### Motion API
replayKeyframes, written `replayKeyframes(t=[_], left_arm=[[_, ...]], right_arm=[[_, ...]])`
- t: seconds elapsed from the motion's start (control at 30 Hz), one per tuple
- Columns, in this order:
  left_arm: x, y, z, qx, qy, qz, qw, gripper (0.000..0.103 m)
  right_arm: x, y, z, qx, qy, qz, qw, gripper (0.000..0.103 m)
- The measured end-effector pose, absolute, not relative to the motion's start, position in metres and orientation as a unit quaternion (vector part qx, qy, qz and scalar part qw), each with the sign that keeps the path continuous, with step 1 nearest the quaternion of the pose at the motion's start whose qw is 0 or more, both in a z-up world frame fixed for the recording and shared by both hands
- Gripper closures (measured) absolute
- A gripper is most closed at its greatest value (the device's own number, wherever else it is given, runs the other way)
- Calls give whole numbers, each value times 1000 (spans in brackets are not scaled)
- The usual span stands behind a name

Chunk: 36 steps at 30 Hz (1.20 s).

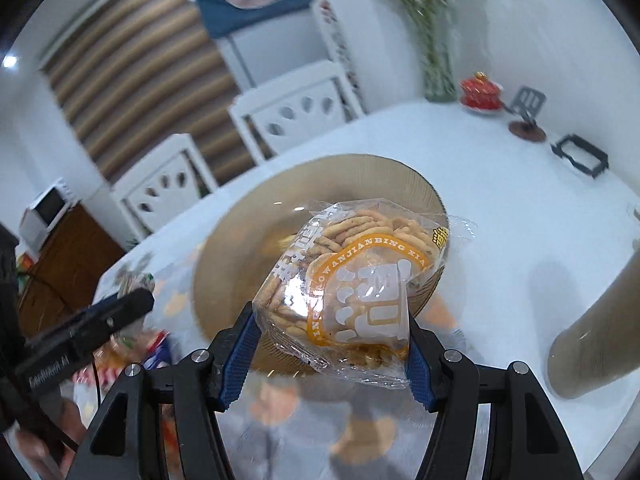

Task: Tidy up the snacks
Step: 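Carry both packs over the amber bowl and open both grippers, then move both tools back toward the snack pile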

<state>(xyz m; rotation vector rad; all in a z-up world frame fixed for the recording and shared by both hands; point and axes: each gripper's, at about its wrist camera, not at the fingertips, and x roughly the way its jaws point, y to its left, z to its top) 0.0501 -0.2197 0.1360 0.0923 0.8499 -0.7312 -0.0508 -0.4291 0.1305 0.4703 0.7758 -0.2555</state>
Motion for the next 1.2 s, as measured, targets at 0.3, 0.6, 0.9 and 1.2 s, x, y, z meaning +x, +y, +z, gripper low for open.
replayKeyframes(t=[0.3,0.6,0.9,1.2], left_arm=[[72,-250,140,24,394,-345,852,25],[52,-209,152,-17,387,-347,854,25],[-4,-122,163,-32,364,-303,880,25],[-38,-8,141,-42,366,-175,913,25]], right_arm=[[-29,-448,130,257,375,-135,880,26],[-47,-432,136,236,375,-119,889,26],[-73,-386,138,211,379,-45,900,26],[-95,-327,116,161,416,24,895,26]])
